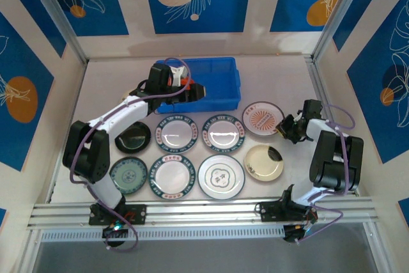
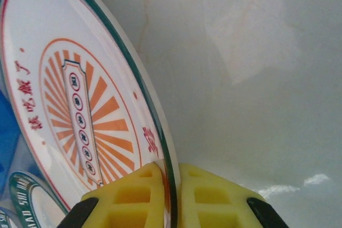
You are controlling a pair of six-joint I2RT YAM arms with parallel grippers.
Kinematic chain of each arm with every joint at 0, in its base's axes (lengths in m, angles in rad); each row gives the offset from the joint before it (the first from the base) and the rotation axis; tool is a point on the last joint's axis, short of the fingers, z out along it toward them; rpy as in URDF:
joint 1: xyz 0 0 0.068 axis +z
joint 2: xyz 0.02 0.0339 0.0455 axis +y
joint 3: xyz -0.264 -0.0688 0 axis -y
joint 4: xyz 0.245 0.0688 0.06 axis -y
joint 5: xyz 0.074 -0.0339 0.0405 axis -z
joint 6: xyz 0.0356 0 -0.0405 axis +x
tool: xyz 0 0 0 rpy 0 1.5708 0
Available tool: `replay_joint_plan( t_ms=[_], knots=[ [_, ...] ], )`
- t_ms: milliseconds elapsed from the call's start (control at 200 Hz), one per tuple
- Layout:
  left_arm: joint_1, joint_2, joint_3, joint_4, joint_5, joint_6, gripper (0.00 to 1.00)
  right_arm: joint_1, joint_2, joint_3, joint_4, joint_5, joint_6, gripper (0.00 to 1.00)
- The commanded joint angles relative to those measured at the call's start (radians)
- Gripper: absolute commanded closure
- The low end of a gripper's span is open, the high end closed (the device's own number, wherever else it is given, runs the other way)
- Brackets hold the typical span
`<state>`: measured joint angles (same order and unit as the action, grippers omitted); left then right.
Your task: Place the plates into the plastic bin on the countertop
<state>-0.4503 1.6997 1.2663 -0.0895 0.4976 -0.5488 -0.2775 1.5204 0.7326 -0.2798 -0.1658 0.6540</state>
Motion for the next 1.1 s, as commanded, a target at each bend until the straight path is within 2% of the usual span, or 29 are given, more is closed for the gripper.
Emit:
replay_joint_plan(
  t_ms=[0, 100, 130, 280, 540, 675, 770, 850, 1096],
  knots=[
    [-0.006, 0.0, -0.002, 0.017, 0.012, 0.007, 0.14, -0.021, -0.045, -0.016, -0.018, 0.043, 0.013, 0.96],
    [-0.007, 0.002, 0.014, 0.006, 0.017, 0.015, 0.14, -0.043, -0.094, -0.012, -0.034, 0.044, 0.012, 0.97],
    [-0.007, 0.003, 0.019, 0.004, 0.018, 0.017, 0.14, -0.051, -0.111, -0.009, -0.04, 0.048, 0.013, 1.0],
    [-0.007, 0.001, 0.033, 0.004, 0.024, 0.018, 0.13, -0.088, -0.225, 0.002, -0.079, 0.06, 0.012, 1.0],
    [-0.008, -0.009, 0.057, 0.005, 0.043, 0.011, 0.13, -0.064, -0.452, 0.076, -0.162, 0.091, 0.077, 1.0],
    [-0.011, -0.004, 0.057, 0.044, 0.083, -0.014, 0.12, -0.005, -0.511, 0.145, -0.191, 0.081, 0.099, 1.0],
    [-0.017, 0.003, 0.052, 0.09, 0.121, -0.047, 0.12, 0.038, -0.508, 0.175, -0.168, 0.02, 0.131, 1.0],
    [-0.018, 0.005, 0.037, 0.155, 0.149, -0.095, 0.12, 0.093, -0.486, 0.198, -0.142, -0.031, 0.154, 1.0],
    [-0.018, 0.057, 0.031, 0.321, 0.232, -0.225, 0.13, 0.298, -0.372, 0.267, -0.034, -0.081, 0.212, 1.0]
  ],
)
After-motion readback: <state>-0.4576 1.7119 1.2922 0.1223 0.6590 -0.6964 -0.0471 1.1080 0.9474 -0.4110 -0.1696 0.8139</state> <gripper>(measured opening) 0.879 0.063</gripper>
